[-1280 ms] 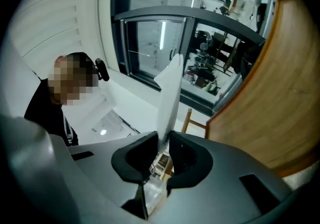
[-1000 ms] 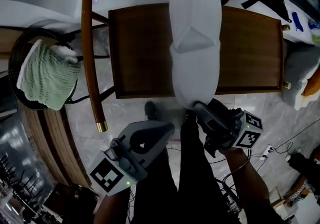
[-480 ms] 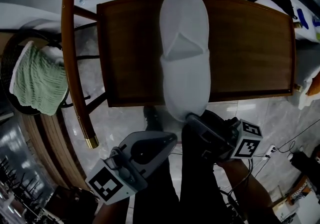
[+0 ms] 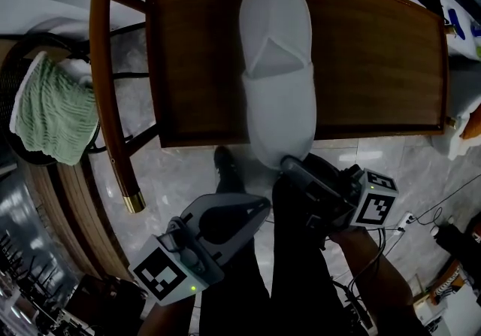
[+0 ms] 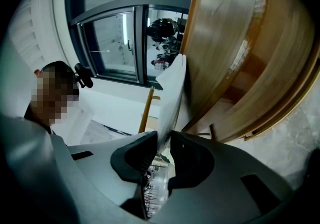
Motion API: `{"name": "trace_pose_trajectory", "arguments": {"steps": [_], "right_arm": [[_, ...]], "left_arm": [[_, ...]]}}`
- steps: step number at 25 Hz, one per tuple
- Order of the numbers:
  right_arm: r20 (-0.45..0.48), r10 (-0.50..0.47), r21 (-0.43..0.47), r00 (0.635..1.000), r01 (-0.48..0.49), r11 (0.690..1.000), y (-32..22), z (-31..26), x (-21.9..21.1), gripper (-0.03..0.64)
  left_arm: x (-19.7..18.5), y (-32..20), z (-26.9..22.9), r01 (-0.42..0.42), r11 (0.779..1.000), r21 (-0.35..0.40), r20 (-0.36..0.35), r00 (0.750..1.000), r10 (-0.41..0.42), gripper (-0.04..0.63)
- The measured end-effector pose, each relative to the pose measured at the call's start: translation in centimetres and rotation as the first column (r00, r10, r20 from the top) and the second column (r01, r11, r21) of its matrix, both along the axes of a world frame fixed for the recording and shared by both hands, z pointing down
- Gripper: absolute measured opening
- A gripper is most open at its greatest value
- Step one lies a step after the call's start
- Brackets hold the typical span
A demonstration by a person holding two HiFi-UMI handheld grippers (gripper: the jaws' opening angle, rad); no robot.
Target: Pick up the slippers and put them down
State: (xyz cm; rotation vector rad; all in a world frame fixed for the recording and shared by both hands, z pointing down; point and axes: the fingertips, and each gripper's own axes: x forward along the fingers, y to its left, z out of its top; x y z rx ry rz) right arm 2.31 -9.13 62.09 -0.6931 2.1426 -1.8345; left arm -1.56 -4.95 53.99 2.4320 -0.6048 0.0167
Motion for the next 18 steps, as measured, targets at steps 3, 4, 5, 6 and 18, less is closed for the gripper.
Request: {"name": "trace_pose_trajectory", "arguments": {"steps": [3, 4, 5, 6, 18], "right_arm": [[-0.014, 0.003, -0.017, 1.0, -0.003, 1.0, 0.0, 0.3, 0.1, 0.078], [-0.021, 0.003, -0.025, 1.0, -0.003, 1.0, 0.0, 0.5, 0.1, 0.079], [-0.028, 0.004, -0.032, 1.0, -0.005, 0.999, 0.0, 0.7, 0.1, 0.078], [-0.033, 0.006, -0.038, 0.999, -0.007, 0.999, 0.0, 0.8, 0.1, 0.078], [-0.057, 0.01, -0.084, 0.998, -0.014, 0.996, 0.6, 2.4, 0.6, 0.15]], "left_arm": [[0.3, 0.6, -0.1, -0.012, 1.0, -0.002, -0.002, 1.0, 0.012, 0.003], [0.3, 0.8, -0.1, -0.015, 1.0, -0.003, -0.002, 1.0, 0.015, 0.003], [0.3, 0.9, -0.1, -0.018, 1.0, -0.002, -0.002, 1.0, 0.018, 0.003], [0.4, 0.9, -0.1, -0.021, 1.0, -0.002, -0.003, 1.0, 0.021, 0.003], [0.4, 1.4, 1.1, -0.022, 1.0, -0.007, 0.017, 1.0, 0.022, 0.003]]}}
